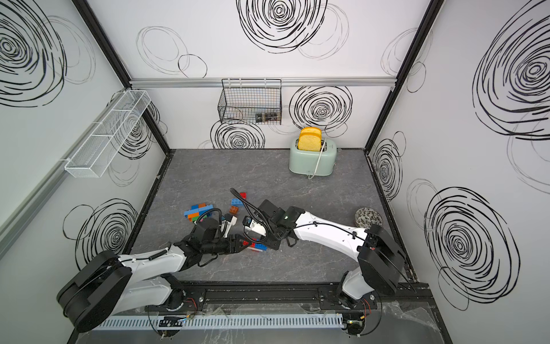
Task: Assemble a heart with lego
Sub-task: Assemble the lego brick with the lego brick.
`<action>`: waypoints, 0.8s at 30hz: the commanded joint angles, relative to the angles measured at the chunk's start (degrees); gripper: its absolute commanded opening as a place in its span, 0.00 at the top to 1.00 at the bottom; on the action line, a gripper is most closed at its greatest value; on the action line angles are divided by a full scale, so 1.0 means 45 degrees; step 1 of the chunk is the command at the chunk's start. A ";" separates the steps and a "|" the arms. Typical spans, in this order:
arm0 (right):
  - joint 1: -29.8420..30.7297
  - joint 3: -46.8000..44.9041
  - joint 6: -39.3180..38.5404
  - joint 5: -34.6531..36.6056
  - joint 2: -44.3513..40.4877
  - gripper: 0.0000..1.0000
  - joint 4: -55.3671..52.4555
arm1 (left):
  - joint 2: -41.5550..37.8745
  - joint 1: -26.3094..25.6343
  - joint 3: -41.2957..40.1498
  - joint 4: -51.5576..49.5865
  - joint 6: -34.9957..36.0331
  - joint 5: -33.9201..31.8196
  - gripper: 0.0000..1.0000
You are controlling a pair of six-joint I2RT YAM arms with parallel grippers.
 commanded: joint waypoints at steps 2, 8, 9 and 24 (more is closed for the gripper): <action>0.0253 0.0647 -0.0576 -0.0153 0.0312 0.70 -0.0474 | 0.0241 -0.0100 0.0085 0.0752 0.0124 -0.0263 0.42; 0.0353 0.0927 -0.0761 -0.0250 0.0854 0.70 -0.0470 | 0.0466 -0.0188 -0.0029 0.0917 0.0104 -0.0381 0.45; 0.0353 0.0986 -0.0790 -0.0285 0.0954 0.70 -0.0518 | 0.0486 -0.0197 -0.0056 0.0917 0.0121 -0.0418 0.45; 0.0470 0.1400 -0.1096 -0.0715 0.1831 0.70 -0.0830 | 0.1039 -0.0578 -0.0087 0.0403 0.0563 -0.1041 0.52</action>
